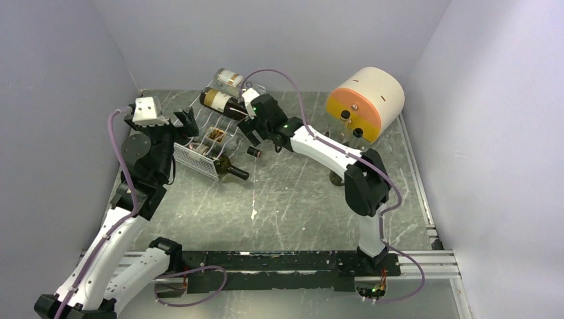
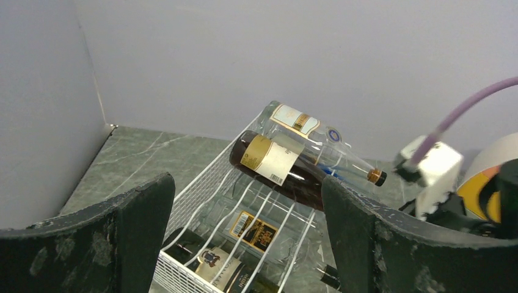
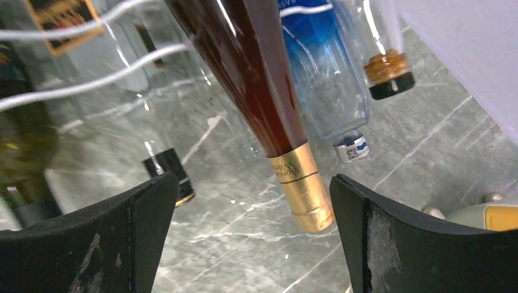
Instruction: Take the wine bottle off the wine rack
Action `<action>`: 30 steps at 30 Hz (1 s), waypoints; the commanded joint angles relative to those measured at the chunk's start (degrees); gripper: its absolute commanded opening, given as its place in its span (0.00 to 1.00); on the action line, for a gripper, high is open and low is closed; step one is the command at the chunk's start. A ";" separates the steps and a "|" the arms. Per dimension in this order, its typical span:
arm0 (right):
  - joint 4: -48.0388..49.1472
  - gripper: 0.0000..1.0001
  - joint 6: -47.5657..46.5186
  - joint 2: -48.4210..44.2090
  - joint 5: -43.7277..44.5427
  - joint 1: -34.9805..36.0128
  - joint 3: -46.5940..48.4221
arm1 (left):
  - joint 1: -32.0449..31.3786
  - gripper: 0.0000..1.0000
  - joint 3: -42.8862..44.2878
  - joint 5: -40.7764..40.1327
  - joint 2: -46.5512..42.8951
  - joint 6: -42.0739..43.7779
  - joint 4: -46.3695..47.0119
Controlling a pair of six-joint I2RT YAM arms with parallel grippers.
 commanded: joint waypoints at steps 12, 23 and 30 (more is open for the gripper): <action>-3.00 0.77 -11.78 14.81 -1.62 -3.29 10.96 | 0.47 0.94 1.38 1.96 2.35 -0.42 0.46; -4.66 0.25 -12.19 18.67 -4.05 -3.11 17.44 | 0.50 0.94 1.29 1.83 1.99 -0.27 0.60; -7.77 0.00 -4.85 12.82 -4.45 -0.40 17.56 | 0.56 0.94 1.37 1.71 1.53 -0.31 0.49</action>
